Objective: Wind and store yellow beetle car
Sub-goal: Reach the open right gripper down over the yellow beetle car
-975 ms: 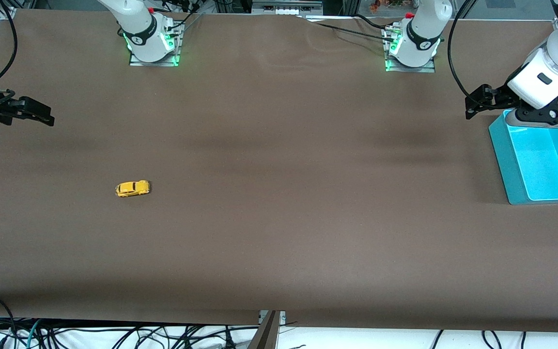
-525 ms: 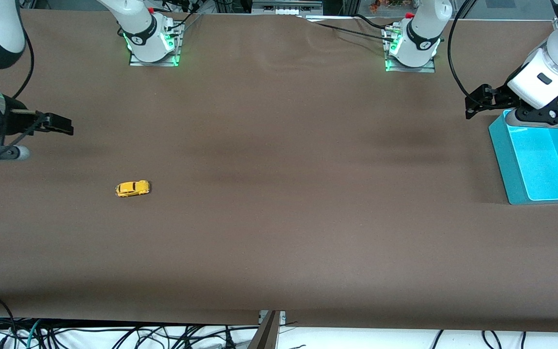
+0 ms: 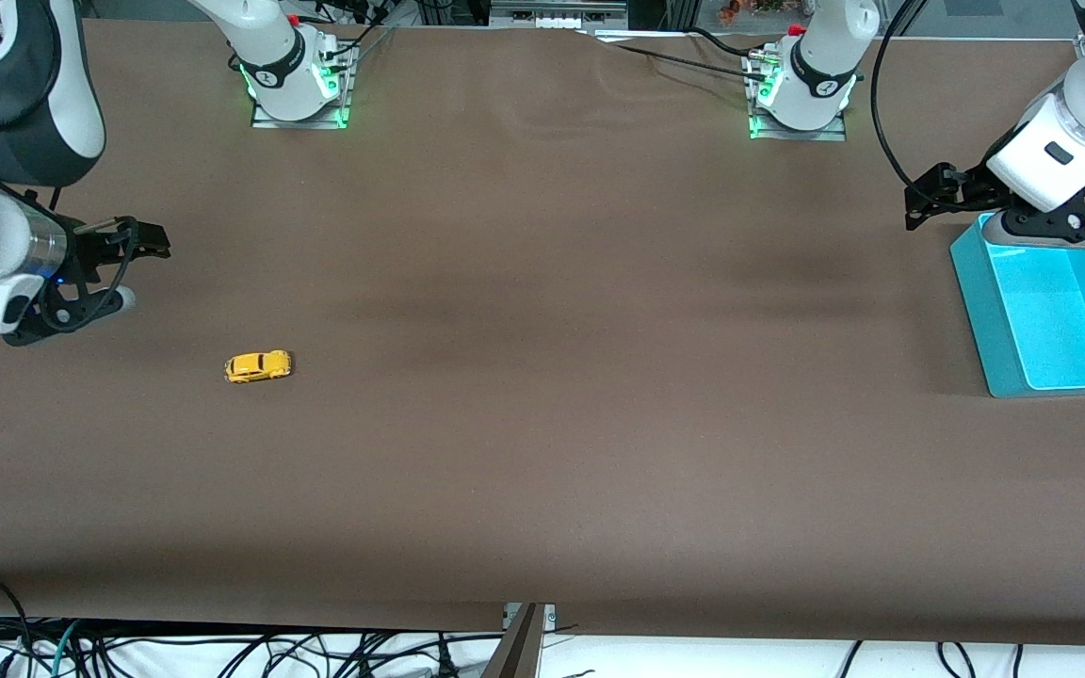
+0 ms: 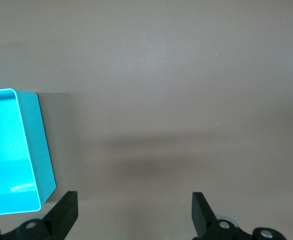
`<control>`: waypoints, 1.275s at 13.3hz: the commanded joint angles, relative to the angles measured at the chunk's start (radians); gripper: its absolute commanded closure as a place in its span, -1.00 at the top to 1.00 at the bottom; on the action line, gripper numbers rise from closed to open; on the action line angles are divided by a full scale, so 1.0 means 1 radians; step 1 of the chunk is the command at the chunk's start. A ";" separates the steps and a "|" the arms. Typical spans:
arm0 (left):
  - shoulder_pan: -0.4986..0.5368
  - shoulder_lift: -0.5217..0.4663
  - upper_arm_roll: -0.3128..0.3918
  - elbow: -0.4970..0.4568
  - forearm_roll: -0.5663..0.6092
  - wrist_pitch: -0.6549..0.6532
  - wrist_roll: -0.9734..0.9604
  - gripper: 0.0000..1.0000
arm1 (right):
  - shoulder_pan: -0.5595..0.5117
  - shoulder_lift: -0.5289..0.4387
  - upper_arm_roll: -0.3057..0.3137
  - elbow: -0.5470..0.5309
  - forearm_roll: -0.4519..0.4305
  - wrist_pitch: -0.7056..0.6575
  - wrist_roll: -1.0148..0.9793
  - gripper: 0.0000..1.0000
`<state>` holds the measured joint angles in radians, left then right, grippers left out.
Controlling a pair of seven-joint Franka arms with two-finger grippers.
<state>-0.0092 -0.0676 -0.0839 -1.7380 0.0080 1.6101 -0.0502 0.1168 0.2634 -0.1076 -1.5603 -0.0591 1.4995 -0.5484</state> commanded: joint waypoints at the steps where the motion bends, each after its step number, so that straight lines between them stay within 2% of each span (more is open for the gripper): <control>1: 0.005 -0.003 -0.002 0.008 0.000 -0.013 -0.002 1.00 | -0.029 0.072 0.002 -0.004 -0.010 0.076 -0.273 0.99; 6: 0.005 -0.005 0.001 0.008 0.000 -0.025 0.001 1.00 | -0.032 0.143 0.002 -0.105 -0.010 0.332 -0.641 1.00; 9: 0.005 -0.005 0.001 0.008 0.000 -0.027 -0.002 1.00 | -0.031 0.142 0.002 -0.220 -0.005 0.493 -0.726 1.00; 12: 0.005 -0.005 0.000 0.008 0.000 -0.027 -0.005 1.00 | -0.031 0.155 0.006 -0.311 -0.002 0.693 -0.931 0.99; 17: 0.003 -0.005 -0.005 0.008 0.000 -0.027 -0.007 1.00 | -0.031 0.185 0.032 -0.392 -0.002 0.823 -0.990 0.99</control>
<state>-0.0091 -0.0676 -0.0814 -1.7379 0.0080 1.5974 -0.0502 0.0903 0.4527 -0.0882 -1.9072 -0.0590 2.2628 -1.5036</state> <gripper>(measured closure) 0.000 0.000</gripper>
